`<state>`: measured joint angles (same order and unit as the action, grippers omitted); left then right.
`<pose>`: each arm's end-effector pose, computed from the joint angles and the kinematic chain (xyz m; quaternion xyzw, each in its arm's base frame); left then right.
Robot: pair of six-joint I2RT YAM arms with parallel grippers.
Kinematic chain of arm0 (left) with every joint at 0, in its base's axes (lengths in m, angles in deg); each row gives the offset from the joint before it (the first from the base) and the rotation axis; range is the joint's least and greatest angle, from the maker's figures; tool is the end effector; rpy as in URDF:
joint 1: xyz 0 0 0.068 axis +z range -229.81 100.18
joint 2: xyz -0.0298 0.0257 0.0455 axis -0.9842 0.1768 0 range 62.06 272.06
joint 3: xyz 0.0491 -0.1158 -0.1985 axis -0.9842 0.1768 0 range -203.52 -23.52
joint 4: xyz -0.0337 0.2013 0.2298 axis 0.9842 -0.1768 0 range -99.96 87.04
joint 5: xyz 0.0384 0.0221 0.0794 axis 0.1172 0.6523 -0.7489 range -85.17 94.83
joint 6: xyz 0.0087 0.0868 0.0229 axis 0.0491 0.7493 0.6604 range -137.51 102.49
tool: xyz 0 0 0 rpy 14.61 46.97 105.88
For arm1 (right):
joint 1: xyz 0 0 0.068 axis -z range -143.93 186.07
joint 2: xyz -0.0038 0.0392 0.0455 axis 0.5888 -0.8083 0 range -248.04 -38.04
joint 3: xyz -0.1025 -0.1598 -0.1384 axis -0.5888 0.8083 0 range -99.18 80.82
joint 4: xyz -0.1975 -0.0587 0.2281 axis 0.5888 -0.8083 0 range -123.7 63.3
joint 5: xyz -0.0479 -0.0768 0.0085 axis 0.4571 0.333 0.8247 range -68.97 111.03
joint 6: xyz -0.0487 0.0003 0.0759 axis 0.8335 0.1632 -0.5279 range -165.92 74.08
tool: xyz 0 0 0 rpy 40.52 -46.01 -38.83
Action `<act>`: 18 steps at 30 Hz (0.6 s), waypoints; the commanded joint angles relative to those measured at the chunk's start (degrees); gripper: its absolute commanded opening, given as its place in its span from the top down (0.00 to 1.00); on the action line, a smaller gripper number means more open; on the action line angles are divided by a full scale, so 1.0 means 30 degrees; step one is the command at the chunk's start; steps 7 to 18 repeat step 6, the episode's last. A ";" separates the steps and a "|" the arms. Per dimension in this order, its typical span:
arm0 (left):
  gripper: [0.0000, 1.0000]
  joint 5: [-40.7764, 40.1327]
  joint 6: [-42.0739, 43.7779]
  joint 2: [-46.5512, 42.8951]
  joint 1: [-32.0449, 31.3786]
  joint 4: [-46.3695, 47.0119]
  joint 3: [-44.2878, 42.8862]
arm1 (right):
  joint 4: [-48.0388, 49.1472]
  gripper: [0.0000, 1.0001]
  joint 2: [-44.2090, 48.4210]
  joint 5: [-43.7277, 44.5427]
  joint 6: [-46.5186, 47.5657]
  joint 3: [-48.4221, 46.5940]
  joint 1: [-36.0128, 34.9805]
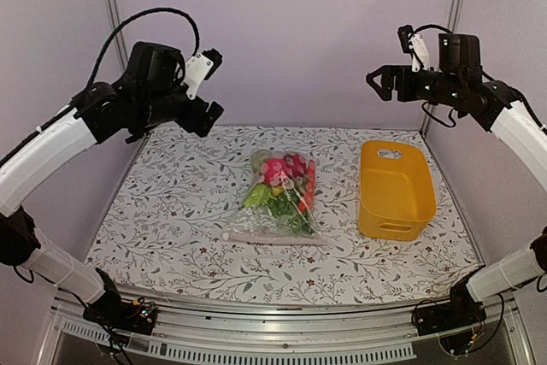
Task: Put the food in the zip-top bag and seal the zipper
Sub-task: Reset both arms
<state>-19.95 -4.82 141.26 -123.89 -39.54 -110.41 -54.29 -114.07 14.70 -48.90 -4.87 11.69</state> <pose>0.3034 -0.2468 0.3619 0.3038 0.7918 0.0436 0.5280 0.3531 0.1699 0.3924 -0.1818 0.7874 0.1823 0.5601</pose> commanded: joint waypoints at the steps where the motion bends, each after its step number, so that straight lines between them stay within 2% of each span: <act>1: 0.02 -0.1156 -0.3107 0.0952 0.0333 0.0812 -0.3973 | -0.0118 0.01 -0.0882 0.3849 -0.2068 -0.2738 -0.0017; 4: 0.00 -0.1054 -0.4033 0.1271 0.0390 0.0989 -0.5413 | 0.0486 0.01 -0.0798 0.3576 -0.1990 -0.3415 -0.0017; 18: 0.00 -0.0825 -0.4165 0.0956 0.0395 0.1618 -0.5006 | 0.0912 0.01 -0.0613 0.3651 -0.1787 -0.2896 -0.0017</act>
